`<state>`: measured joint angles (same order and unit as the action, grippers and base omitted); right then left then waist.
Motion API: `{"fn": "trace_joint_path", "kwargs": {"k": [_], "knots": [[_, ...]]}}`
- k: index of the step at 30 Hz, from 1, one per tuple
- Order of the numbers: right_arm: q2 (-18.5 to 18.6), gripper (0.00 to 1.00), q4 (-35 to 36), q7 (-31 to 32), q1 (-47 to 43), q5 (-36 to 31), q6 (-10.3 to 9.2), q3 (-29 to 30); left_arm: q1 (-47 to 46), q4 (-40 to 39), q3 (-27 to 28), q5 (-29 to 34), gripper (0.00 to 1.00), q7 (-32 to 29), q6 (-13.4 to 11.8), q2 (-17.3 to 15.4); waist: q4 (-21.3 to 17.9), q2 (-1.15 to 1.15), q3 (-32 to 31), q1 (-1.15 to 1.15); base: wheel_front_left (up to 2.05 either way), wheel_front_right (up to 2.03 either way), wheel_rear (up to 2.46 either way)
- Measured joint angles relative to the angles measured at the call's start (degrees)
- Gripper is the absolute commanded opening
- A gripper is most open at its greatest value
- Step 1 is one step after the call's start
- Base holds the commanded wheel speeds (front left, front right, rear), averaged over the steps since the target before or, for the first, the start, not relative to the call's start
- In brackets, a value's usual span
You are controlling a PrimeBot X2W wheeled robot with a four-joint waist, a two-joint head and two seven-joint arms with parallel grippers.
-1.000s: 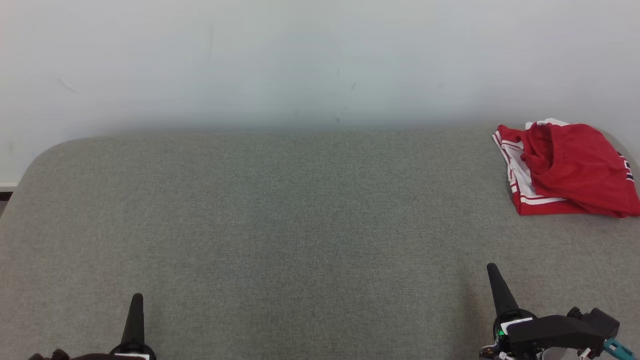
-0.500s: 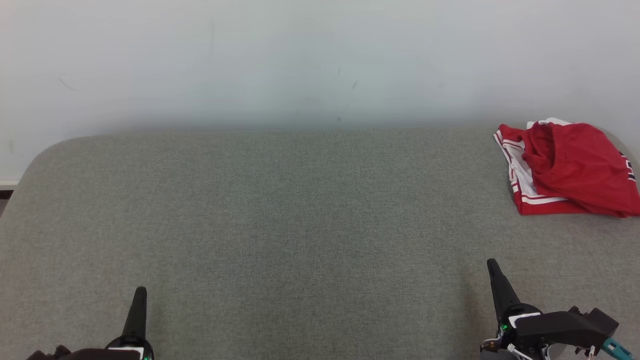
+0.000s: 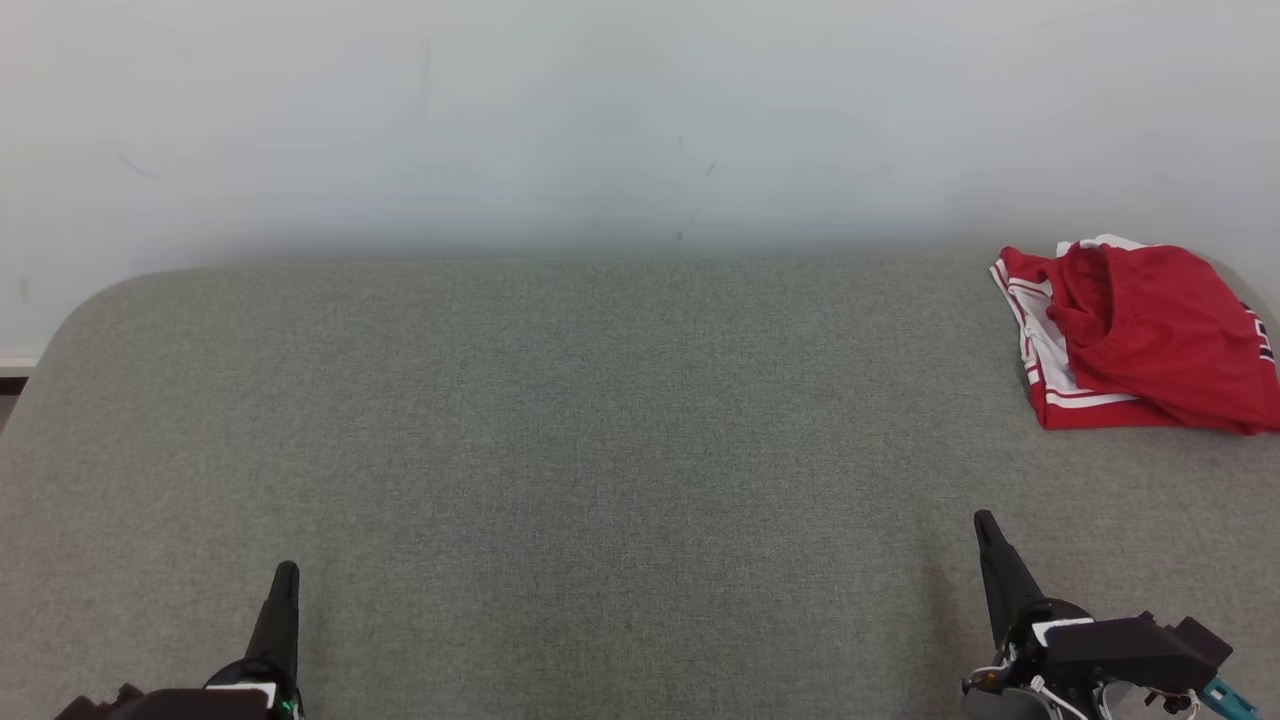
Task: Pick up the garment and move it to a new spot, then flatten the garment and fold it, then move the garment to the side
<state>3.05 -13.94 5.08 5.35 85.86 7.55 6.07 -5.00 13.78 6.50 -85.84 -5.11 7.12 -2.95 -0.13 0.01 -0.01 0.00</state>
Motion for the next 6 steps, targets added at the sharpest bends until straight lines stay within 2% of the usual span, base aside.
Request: {"fn": "trace_joint_path", "kwargs": {"k": [6], "knots": [[-0.01,0.00,-0.03,0.49,0.33,2.00,0.00,0.20,-0.29,0.11,0.01,-2.27,0.00,-0.53,0.01,0.00,0.04,0.00,0.06,0.00,0.00,0.00,0.00]]}}
